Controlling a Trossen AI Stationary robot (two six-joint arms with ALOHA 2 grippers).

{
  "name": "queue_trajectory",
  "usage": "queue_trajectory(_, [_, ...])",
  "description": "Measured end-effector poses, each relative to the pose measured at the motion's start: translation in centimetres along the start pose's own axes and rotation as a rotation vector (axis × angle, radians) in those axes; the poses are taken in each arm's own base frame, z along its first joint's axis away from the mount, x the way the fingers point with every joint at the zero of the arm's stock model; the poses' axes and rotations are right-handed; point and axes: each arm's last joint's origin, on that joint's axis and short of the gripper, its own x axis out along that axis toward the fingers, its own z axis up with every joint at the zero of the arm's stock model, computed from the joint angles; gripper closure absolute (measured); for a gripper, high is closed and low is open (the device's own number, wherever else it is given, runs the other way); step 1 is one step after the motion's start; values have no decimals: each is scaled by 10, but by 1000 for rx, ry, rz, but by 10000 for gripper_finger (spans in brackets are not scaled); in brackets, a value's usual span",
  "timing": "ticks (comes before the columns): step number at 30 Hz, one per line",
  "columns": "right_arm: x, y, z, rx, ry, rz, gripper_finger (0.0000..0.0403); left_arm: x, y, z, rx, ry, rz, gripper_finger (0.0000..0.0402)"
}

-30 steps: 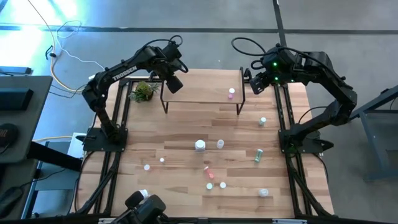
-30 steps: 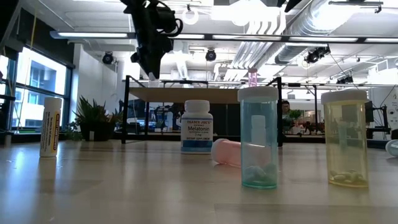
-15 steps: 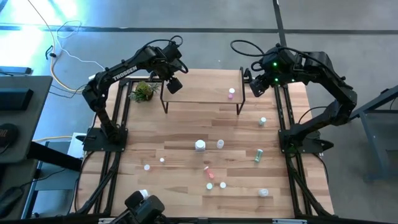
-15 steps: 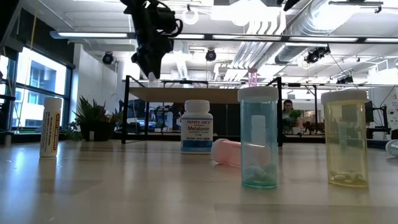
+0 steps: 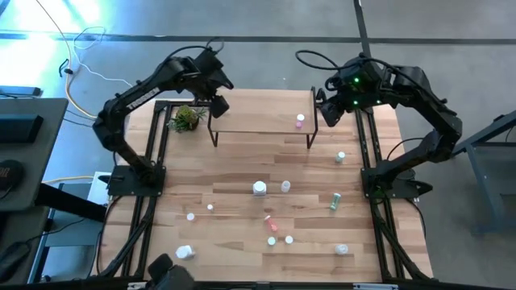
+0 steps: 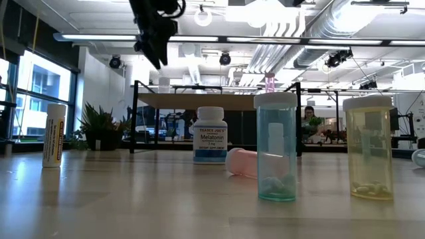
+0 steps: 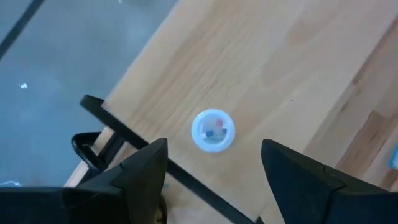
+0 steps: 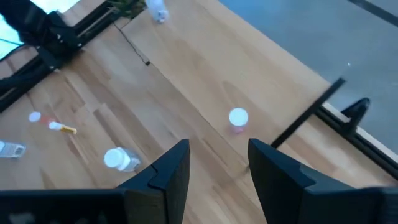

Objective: Pick and place medicine bottles onto shelf by color
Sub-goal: Put the top white medicine bottle on the shelf

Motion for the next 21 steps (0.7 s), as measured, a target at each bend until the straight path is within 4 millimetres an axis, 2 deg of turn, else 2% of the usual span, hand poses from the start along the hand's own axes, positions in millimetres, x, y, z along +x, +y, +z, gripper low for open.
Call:
queue_trajectory(5, [7,3,3,-31,11,14,249,-30,-3,-10,-21,-76,-4,153])
queue_trajectory(11, [21,9,7,-89,48,18,245,-67,-19,-26,13,-174,-32,153])
queue_trajectory(17, [39,15,11,-166,99,71,208,-93,-34,-41,9,-227,-141,153])
queue_trajectory(21, [52,23,17,-279,78,103,178,-102,-43,-50,10,-220,-224,153])
